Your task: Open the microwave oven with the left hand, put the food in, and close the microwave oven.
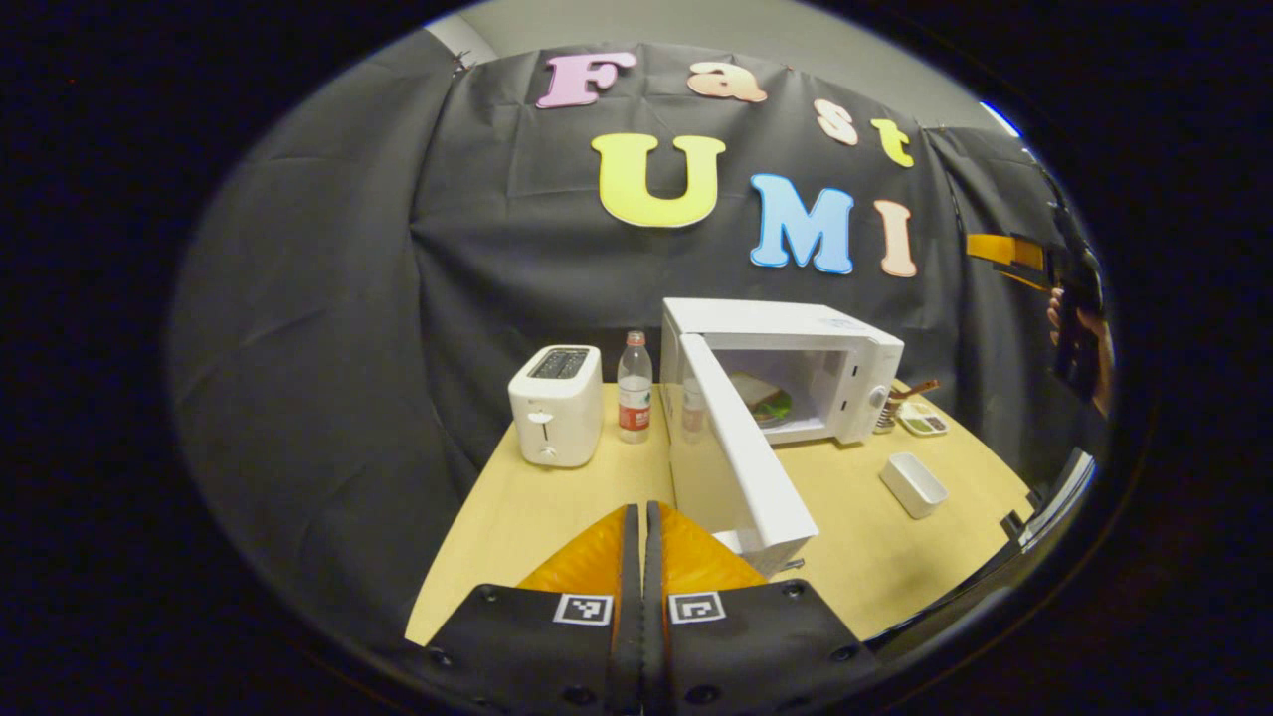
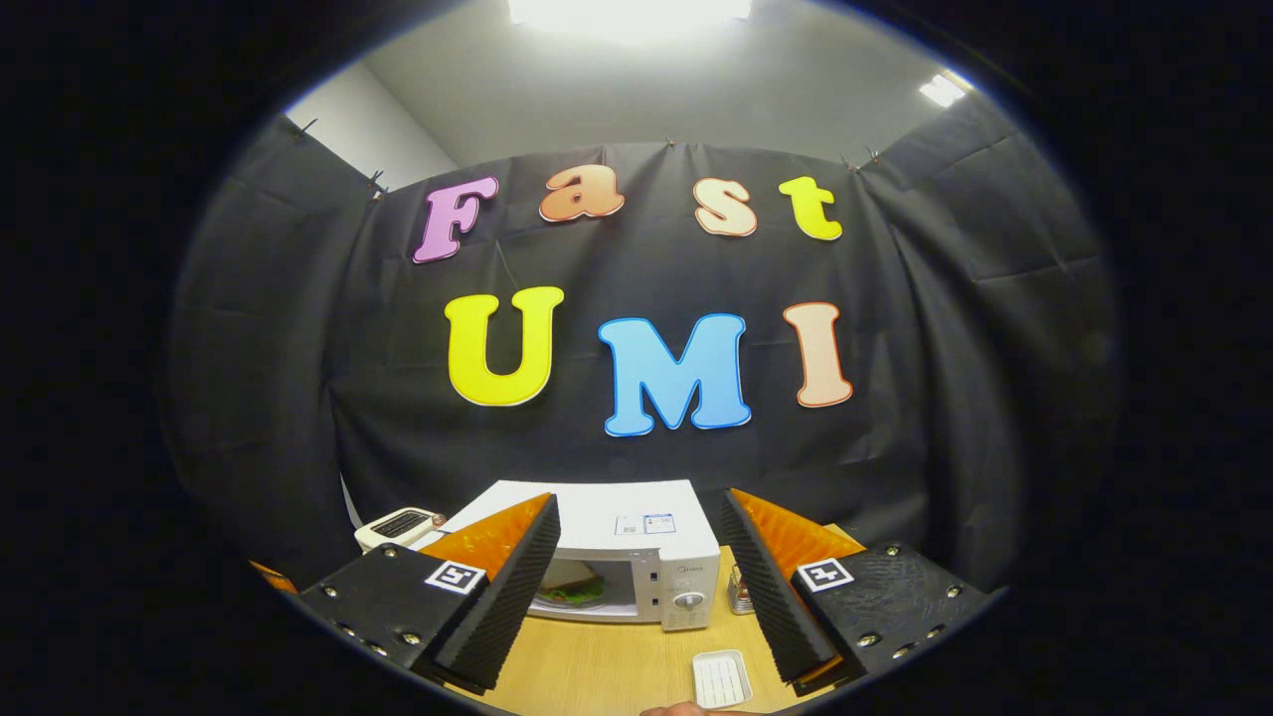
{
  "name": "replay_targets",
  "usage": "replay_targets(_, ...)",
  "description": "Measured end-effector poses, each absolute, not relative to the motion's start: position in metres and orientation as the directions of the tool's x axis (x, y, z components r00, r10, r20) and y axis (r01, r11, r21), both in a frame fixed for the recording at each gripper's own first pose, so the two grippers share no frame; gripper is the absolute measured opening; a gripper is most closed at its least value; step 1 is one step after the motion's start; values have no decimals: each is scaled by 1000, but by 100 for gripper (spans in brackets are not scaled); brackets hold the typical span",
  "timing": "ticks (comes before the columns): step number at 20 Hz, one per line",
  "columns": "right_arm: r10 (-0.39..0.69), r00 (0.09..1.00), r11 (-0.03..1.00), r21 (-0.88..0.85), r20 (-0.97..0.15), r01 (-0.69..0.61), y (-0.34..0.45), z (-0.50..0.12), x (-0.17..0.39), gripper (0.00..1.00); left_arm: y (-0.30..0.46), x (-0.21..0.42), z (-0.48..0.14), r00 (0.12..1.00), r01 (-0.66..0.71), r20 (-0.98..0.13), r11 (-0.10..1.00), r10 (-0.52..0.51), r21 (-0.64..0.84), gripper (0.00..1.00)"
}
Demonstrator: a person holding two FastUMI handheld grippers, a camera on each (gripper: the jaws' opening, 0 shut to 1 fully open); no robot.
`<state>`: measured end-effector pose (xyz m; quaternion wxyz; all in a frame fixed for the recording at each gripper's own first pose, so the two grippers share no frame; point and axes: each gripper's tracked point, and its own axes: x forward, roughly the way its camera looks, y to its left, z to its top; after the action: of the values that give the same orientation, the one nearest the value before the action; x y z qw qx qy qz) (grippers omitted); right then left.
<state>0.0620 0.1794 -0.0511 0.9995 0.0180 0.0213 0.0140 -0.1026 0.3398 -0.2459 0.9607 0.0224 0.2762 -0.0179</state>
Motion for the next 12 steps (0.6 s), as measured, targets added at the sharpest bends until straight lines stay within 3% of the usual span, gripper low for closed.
replay_targets(2,12,999,999,37,-36,-11,175,-51,62,98,328,-103,-250,837,88,-543,996,-65,16,10)
replay_targets(5,-9,1000,999,33,-11,10,165,-47,60,98,307,-100,-256,819,165,-560,986,-128,15,7)
replay_targets(12,-24,1000,998,64,-20,26,134,-53,68,98,251,-96,-256,791,253,-578,967,-199,13,7)
